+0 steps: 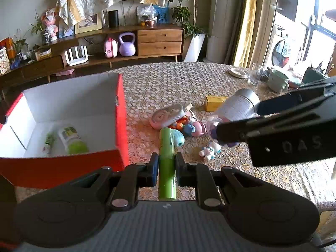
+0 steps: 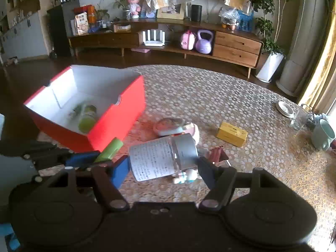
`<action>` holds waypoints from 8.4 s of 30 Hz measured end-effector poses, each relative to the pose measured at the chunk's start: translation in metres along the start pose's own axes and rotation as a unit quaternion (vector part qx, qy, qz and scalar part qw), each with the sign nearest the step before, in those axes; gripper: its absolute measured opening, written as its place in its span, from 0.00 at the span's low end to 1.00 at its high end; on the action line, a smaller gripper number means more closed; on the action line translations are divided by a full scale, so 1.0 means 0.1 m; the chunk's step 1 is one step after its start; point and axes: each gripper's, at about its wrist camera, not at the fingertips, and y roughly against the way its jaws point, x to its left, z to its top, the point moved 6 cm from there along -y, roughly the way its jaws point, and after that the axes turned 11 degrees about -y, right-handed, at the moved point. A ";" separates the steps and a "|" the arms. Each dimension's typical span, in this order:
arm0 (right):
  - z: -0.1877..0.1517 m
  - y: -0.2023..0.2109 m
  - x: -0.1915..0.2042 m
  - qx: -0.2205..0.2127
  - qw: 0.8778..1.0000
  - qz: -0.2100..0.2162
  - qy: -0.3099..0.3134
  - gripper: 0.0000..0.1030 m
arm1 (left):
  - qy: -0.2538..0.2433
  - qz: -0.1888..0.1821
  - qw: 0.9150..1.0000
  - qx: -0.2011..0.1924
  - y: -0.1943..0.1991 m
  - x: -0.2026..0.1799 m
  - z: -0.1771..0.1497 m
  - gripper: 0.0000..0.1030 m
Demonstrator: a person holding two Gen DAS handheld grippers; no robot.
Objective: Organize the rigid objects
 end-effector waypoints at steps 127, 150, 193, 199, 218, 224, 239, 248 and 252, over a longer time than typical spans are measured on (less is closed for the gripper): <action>0.50 -0.42 1.28 0.015 0.993 0.095 0.071 0.82 | 0.002 0.067 0.991 0.114 0.04 1.91 0.35 0.16; -0.03 0.44 0.30 -0.062 0.996 0.071 0.002 0.95 | 0.017 0.033 0.999 0.014 0.67 0.99 0.25 0.16; -0.19 -0.27 -1.28 -0.031 0.999 -0.016 -0.015 0.88 | 0.035 0.050 0.998 -0.021 -0.75 -0.43 0.23 0.79; -0.13 -0.57 -1.32 -0.009 1.000 -0.008 -0.021 0.84 | 0.022 0.053 0.998 -0.004 -1.02 -0.52 0.19 0.79; -0.05 -1.29 -1.28 0.028 0.999 -0.012 -0.036 0.62 | 0.052 0.063 0.996 0.034 -1.48 -0.24 0.10 0.63; -0.06 -1.42 -1.24 0.035 0.999 -0.015 -0.034 0.56 | 0.049 0.058 0.996 0.036 -1.55 -0.24 0.08 0.53; -0.13 -1.53 -1.22 0.034 0.998 -0.038 -0.025 0.40 | 0.013 0.053 0.998 0.026 -1.58 -0.31 0.11 0.30; -0.15 -1.29 -1.26 0.028 0.998 -0.037 -0.047 0.24 | 0.014 0.041 0.999 0.023 -1.44 -0.31 0.14 0.30; -0.19 -1.13 -1.25 0.023 0.998 -0.037 -0.049 0.23 | 0.020 0.035 0.999 0.020 -1.32 -0.30 0.17 0.30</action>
